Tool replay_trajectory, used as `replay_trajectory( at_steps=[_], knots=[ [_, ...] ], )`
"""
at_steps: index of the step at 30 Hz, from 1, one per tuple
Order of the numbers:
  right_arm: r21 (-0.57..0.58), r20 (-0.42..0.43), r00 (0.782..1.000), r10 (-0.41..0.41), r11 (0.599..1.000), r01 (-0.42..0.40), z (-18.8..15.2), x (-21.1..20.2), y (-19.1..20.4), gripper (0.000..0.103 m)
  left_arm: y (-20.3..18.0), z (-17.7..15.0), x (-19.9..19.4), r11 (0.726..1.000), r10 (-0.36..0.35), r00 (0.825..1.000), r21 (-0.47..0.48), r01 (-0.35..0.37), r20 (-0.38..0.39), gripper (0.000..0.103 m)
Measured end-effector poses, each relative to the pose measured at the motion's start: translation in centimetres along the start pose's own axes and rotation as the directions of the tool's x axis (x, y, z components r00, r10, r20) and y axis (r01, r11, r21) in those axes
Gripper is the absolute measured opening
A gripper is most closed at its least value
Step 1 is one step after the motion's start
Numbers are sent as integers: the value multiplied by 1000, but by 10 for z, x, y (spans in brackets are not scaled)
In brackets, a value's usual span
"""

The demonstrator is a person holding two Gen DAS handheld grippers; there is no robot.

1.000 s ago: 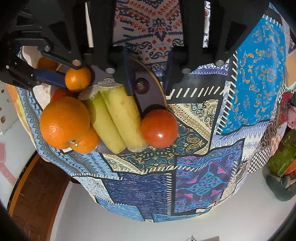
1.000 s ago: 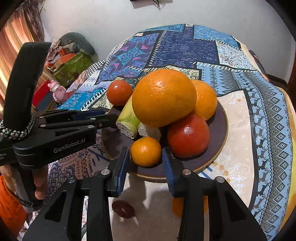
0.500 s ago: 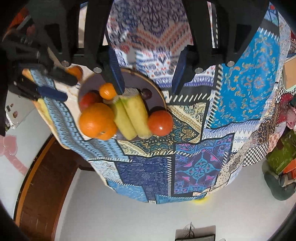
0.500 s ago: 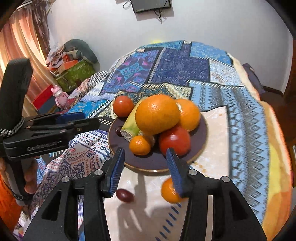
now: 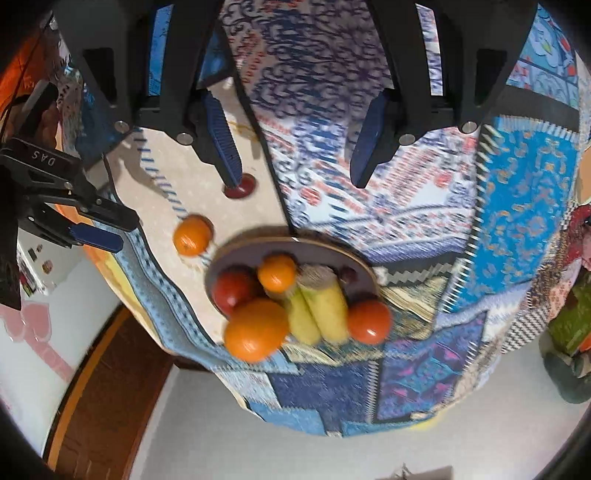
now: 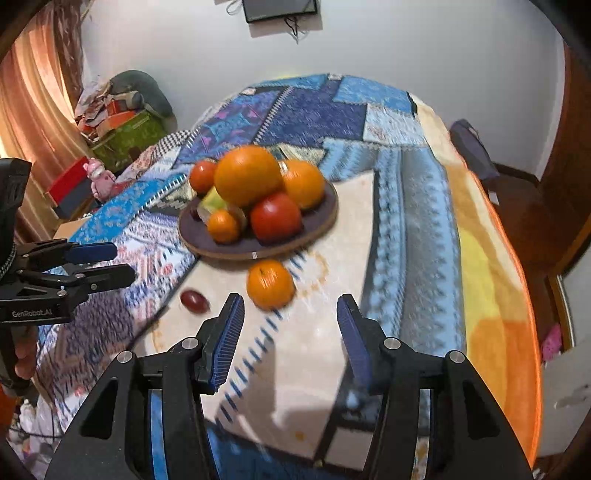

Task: Organize fruits
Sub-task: 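Move left tool to the second date while right tool approaches the last tangerine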

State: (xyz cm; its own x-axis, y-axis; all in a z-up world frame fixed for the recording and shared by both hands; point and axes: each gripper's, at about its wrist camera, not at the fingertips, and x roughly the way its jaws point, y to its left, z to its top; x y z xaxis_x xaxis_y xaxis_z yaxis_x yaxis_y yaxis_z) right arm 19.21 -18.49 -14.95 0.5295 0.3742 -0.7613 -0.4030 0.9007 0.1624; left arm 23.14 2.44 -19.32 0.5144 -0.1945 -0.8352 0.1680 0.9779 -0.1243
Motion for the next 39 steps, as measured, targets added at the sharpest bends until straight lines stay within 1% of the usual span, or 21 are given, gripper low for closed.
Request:
replay_trajectory(
  at_steps=[3, 7, 10, 12, 15, 19, 21, 25, 26, 32, 36, 39],
  knots=[
    [10, -15, 1000, 7, 1000, -7, -9, 0, -3, 49, -15, -1, 13, 1000, -11, 1000, 21, 11, -27, 61],
    [28, -28, 999, 36, 999, -36, -9, 7, -5, 49, -29, 2, 29, 998, -30, 998, 45, 33, -62, 60],
    [37, -25, 998, 59, 998, -58, -4, 14, -4, 49, -34, 6, 39, 997, -34, 996, 62, 39, -81, 55],
    [40, -29, 997, 75, 997, -74, 0, 21, -1, 49, -35, 8, 45, 997, -42, 995, 66, 48, -94, 48],
    [38, -42, 995, 89, 995, -87, 3, 33, 3, 49, -36, 8, 52, 996, -48, 993, 69, 56, -110, 42],
    [32, -55, 994, 97, 995, -96, 6, 45, 8, 48, -36, 7, 55, 996, -46, 995, 78, 53, -93, 40],
    [23, -60, 994, 95, 995, -94, 6, 48, 11, 47, -37, 8, 57, 996, -45, 995, 75, 52, -88, 37],
    [4, -63, 995, 82, 997, -82, 8, 53, 14, 39, -35, 9, 58, 996, -56, 995, 66, 62, -82, 31],
    [5, -62, 995, 78, 997, -78, 7, 53, 14, 36, -35, 9, 59, 995, -64, 994, 67, 70, -83, 28],
    [15, -55, 995, 87, 996, -86, 6, 49, 12, 35, -34, 9, 55, 996, -58, 996, 66, 63, -72, 28],
    [15, -44, 995, 93, 996, -93, 10, 46, 13, 35, -28, 9, 46, 997, -60, 997, 40, 62, -57, 27],
    [3, -23, 995, 96, 995, -96, 13, 41, 16, 33, -19, 13, 36, 998, -52, 998, 16, 52, -31, 28]
  ],
)
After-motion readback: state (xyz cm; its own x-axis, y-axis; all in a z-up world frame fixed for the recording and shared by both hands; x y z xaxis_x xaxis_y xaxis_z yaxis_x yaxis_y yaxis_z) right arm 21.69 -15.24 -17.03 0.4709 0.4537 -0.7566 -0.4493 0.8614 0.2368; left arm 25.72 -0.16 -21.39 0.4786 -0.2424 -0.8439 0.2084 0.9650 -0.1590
